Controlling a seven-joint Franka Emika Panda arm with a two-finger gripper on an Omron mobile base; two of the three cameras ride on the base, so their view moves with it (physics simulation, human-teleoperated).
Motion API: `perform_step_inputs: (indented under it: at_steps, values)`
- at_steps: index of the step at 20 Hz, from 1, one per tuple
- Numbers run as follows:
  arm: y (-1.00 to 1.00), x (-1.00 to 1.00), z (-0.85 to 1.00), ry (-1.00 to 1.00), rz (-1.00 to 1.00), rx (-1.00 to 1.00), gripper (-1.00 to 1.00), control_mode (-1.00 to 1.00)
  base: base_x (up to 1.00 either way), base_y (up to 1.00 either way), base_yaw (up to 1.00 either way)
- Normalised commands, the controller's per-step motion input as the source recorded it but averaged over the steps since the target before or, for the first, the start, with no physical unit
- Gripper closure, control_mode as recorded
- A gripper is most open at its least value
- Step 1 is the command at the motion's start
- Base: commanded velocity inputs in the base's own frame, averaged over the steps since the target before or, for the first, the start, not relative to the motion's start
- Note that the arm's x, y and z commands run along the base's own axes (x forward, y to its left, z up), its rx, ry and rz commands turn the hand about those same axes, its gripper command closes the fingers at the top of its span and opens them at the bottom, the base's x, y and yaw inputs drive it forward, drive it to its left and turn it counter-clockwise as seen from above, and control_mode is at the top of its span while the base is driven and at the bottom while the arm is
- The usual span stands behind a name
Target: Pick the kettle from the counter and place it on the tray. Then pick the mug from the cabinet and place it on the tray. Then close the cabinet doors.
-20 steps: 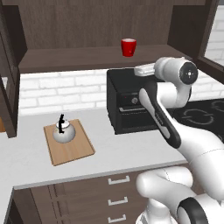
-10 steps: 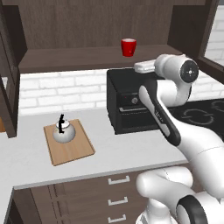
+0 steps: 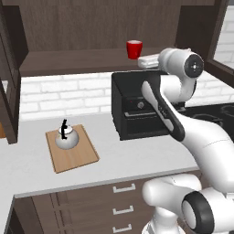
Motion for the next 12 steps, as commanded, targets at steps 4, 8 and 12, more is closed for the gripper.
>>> perform_step_inputs:
  at_steps: [4,8,12]
  values:
    - [0.10,0.28,0.00,-0.02,0.00,0.00,-1.00,-1.00,0.00,0.00,0.00]
    - [0.09,0.23,0.00,-0.06,0.00,0.00,-1.00,-1.00,0.00,0.00,0.00]
    - [-0.02,0.57,0.03,0.04,0.00,0.07,-1.00,-1.00,0.00,0.00,0.00]
